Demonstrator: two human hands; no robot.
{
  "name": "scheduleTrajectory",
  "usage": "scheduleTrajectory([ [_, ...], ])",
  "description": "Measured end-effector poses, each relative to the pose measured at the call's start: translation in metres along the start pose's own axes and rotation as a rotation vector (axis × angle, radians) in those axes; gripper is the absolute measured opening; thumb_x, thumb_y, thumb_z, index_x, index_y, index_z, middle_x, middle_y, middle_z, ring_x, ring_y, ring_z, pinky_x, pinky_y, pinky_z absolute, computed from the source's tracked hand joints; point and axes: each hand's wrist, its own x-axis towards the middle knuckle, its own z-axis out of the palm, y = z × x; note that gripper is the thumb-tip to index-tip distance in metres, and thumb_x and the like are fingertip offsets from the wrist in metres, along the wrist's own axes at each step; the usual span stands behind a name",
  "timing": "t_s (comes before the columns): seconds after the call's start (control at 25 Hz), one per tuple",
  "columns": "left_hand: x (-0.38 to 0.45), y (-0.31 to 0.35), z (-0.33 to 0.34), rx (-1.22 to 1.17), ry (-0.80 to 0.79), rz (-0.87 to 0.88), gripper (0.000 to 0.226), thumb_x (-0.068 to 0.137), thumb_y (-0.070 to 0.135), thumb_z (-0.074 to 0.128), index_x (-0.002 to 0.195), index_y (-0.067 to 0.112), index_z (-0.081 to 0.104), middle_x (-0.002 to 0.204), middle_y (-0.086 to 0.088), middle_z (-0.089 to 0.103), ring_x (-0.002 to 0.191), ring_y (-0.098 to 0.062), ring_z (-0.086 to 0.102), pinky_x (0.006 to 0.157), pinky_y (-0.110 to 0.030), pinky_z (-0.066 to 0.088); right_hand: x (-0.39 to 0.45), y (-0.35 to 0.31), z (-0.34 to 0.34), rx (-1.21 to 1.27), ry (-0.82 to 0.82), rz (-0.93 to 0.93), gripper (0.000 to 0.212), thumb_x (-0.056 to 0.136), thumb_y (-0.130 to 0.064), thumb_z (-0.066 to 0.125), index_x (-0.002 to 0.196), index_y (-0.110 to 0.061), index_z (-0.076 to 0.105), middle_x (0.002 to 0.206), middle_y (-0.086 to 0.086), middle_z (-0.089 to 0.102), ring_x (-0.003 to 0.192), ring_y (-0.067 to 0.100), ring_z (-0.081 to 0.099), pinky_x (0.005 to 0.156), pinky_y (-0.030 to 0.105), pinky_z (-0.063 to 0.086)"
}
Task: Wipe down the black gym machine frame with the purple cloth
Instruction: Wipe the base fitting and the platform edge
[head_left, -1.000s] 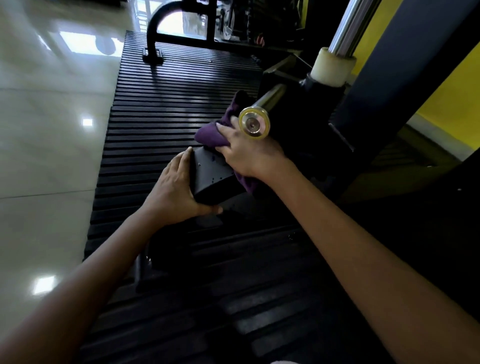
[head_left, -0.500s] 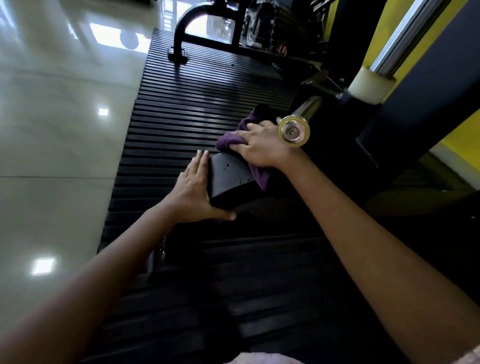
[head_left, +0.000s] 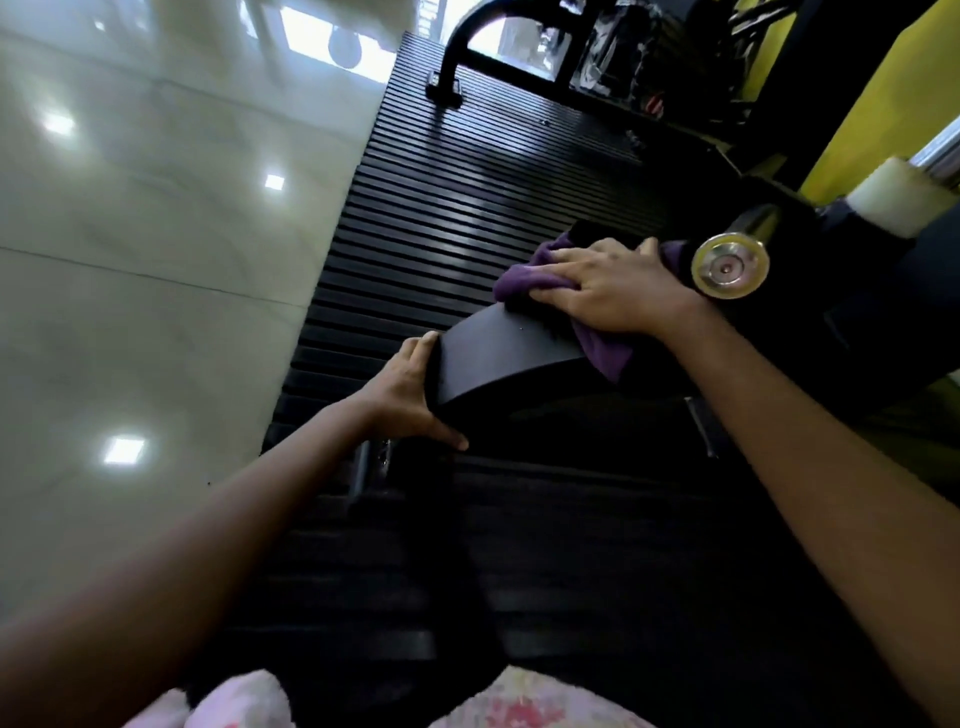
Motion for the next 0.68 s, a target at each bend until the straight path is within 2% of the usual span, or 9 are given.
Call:
scheduleTrajectory([
  [0.08,-0.003,-0.004,0.002,-0.049,0.031,0.023,0.135,0.046,0.028,0.095,0.15,0.011,0.01,0.147,-0.003,0.024,0.138,-0.019,0.025,0.114,-0.031,0.026,0.005,-0.014,0.001,-0.123,-0.031,-0.089,0.053,0.095,-0.058,0.032,0.145,-0.042,0.027,0.155,-0.016,0.024,0.141,0.017,0.021,0.11,0.052,0.014],
  [0.16,-0.008,-0.008,0.006,-0.103,0.049,0.029,0.132,0.049,0.026,0.095,0.15,0.012,0.011,0.149,-0.003,0.023,0.137,-0.017,0.025,0.113,-0.03,0.027,-0.012,-0.01,0.003,-0.178,-0.059,-0.299,0.049,0.092,-0.061,0.029,0.14,-0.057,0.018,0.154,-0.024,0.013,0.144,0.01,0.01,0.11,0.047,0.012],
  [0.24,-0.012,-0.011,0.013,-0.15,0.085,0.023,0.131,0.052,0.024,0.094,0.151,0.011,0.009,0.151,-0.003,0.02,0.138,-0.017,0.025,0.114,-0.031,0.027,-0.038,-0.001,0.0,-0.111,-0.111,-0.454,0.047,0.079,-0.072,0.02,0.125,-0.071,0.01,0.146,-0.035,0.005,0.14,-0.002,-0.002,0.111,0.043,0.006],
  [0.32,-0.013,-0.011,0.017,-0.175,0.111,0.023,0.13,0.054,0.023,0.093,0.151,0.009,0.008,0.153,-0.004,0.018,0.139,-0.017,0.023,0.114,-0.027,0.024,-0.044,0.007,-0.002,-0.019,-0.108,-0.363,0.039,0.078,-0.074,0.02,0.116,-0.075,0.011,0.145,-0.038,0.007,0.141,-0.002,-0.005,0.113,0.051,0.001],
  [0.44,-0.01,-0.013,0.015,-0.166,0.099,0.024,0.129,0.054,0.022,0.093,0.15,0.01,0.008,0.151,-0.003,0.019,0.137,-0.015,0.022,0.106,-0.018,0.022,-0.013,-0.012,0.002,-0.077,-0.055,-0.083,0.043,0.091,-0.064,0.029,0.134,-0.064,0.025,0.155,-0.022,0.015,0.145,0.021,0.01,0.109,0.061,0.008],
  [0.56,-0.011,-0.015,0.016,-0.203,0.107,0.016,0.131,0.049,0.023,0.095,0.15,0.009,0.013,0.148,-0.003,0.022,0.136,-0.015,0.026,0.109,-0.02,0.025,0.01,-0.053,0.007,-0.249,-0.071,-0.183,0.045,0.093,-0.062,0.031,0.137,-0.057,0.03,0.152,-0.014,0.027,0.133,0.026,0.029,0.104,0.055,0.02],
  [0.68,-0.011,-0.021,0.021,-0.268,0.137,0.027,0.134,0.043,0.023,0.097,0.15,0.009,0.017,0.147,-0.002,0.026,0.134,-0.012,0.029,0.113,-0.026,0.028,0.003,-0.058,0.007,-0.326,-0.091,-0.399,0.043,0.094,-0.057,0.034,0.137,-0.059,0.026,0.156,-0.017,0.017,0.139,0.022,0.019,0.105,0.051,0.018],
])
